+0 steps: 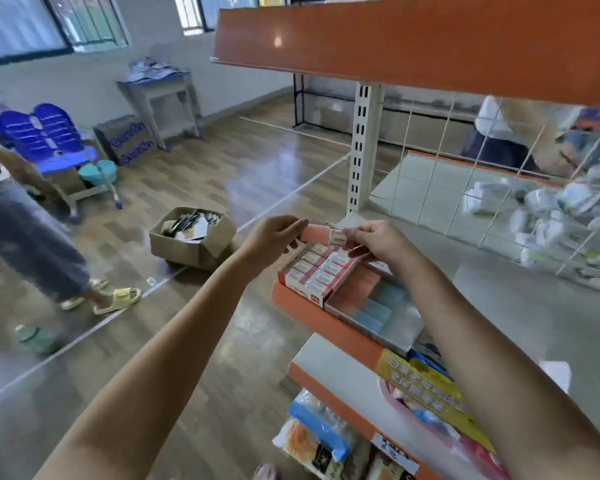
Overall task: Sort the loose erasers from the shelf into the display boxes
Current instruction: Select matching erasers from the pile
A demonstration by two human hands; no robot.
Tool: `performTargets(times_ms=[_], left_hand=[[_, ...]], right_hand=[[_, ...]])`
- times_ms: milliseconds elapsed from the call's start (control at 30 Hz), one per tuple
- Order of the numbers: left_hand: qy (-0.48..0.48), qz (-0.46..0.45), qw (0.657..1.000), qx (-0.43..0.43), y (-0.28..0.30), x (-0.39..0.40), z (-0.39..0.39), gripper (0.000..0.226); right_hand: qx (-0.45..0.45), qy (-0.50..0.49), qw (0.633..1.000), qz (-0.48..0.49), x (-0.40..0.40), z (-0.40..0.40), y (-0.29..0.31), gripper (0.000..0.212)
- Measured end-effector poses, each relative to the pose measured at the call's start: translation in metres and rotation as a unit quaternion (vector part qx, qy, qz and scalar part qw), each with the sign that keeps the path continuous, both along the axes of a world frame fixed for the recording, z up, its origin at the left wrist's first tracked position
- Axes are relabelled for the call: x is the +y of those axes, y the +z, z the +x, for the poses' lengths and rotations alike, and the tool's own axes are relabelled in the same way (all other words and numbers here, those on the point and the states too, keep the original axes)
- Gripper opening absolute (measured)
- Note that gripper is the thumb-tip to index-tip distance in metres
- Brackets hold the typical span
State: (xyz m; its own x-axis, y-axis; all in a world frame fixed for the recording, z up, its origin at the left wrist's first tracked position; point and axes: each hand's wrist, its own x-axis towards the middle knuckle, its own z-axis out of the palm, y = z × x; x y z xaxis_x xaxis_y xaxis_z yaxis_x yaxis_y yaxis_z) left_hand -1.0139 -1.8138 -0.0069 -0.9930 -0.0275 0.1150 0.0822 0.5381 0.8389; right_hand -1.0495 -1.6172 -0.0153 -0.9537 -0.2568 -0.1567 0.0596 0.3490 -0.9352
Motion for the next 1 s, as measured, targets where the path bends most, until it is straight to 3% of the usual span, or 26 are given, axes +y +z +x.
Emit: performTargets(times_ms=[267, 400, 667, 1000], left_hand=[[-0.136, 0.001, 0.991, -0.013, -0.016, -0.035, -0.086, 0.028], [-0.196, 0.023, 0.98, -0.018, -0.023, -0.048, -0.115, 0.025], [-0.266, 0.042, 0.962, -0.043, -0.039, -0.051, -0.145, 0.021], [-0.303, 0.039, 0.95, -0.056, -0.04, -0.047, -0.154, 0.018]], right_hand=[[0.052, -0.078, 0.978, 0.185, -0.036, -0.037, -0.01, 0.009], [0.043, -0.094, 0.957, 0.271, -0.05, -0.039, -0.014, 0.023], [0.021, -0.135, 0.94, 0.313, -0.068, -0.04, -0.023, 0.023], [0.066, -0.158, 0.912, 0.374, -0.077, -0.04, -0.037, 0.017]])
